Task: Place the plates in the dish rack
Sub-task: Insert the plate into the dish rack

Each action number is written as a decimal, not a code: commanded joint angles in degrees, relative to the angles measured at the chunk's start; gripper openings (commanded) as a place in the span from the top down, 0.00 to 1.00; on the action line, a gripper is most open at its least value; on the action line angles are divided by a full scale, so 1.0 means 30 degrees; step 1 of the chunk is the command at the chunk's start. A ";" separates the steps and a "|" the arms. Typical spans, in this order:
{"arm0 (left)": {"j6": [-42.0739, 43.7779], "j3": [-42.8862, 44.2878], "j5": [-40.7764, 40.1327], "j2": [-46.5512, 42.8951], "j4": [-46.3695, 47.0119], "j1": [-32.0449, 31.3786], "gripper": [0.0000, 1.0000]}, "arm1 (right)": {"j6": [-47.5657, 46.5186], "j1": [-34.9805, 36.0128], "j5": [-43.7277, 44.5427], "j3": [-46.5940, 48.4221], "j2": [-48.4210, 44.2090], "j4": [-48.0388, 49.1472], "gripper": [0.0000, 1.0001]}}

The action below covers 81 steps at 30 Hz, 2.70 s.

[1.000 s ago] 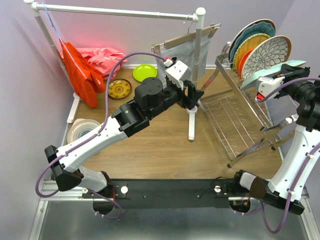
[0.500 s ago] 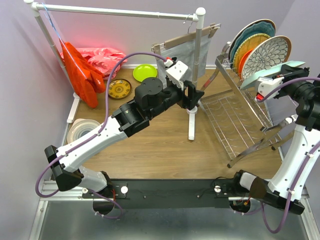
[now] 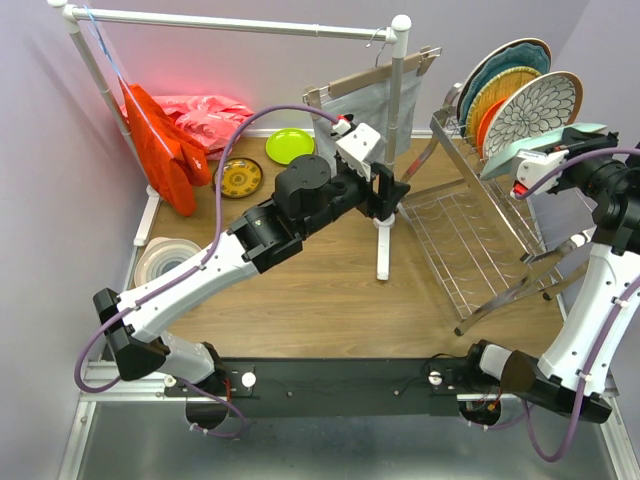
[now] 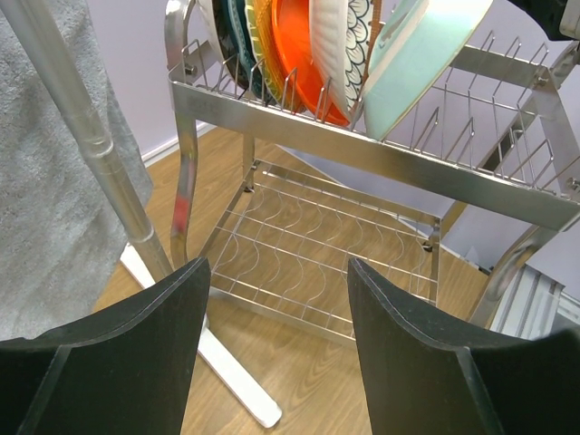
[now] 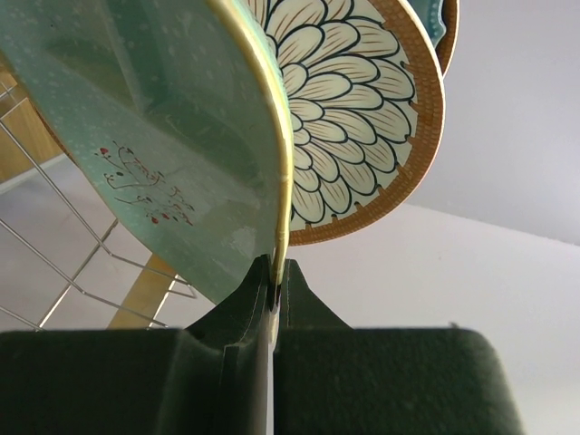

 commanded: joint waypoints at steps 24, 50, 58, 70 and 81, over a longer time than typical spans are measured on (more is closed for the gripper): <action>0.0204 0.0635 0.0399 0.0196 -0.0177 0.0005 0.29 | -0.0157 0.0069 0.3316 0.1082 0.1127 0.2061 0.94; -0.0060 0.0020 0.0370 -0.0332 -0.0060 0.0005 0.29 | 0.0400 0.0069 0.3083 0.0437 0.0365 0.2998 0.56; -0.0089 -0.0009 0.0370 -0.0390 -0.0060 0.0005 0.29 | 0.0752 0.0069 0.2702 0.0613 0.0131 0.3116 0.46; -0.0119 -0.0010 0.0428 -0.0449 0.0057 0.0005 0.29 | 0.1747 0.0040 0.2994 -0.0089 0.0424 0.4579 0.42; -0.0148 0.0429 0.0662 -0.0010 0.0116 0.0005 0.29 | 0.2831 0.0069 0.2587 -0.0939 0.0512 0.6426 0.39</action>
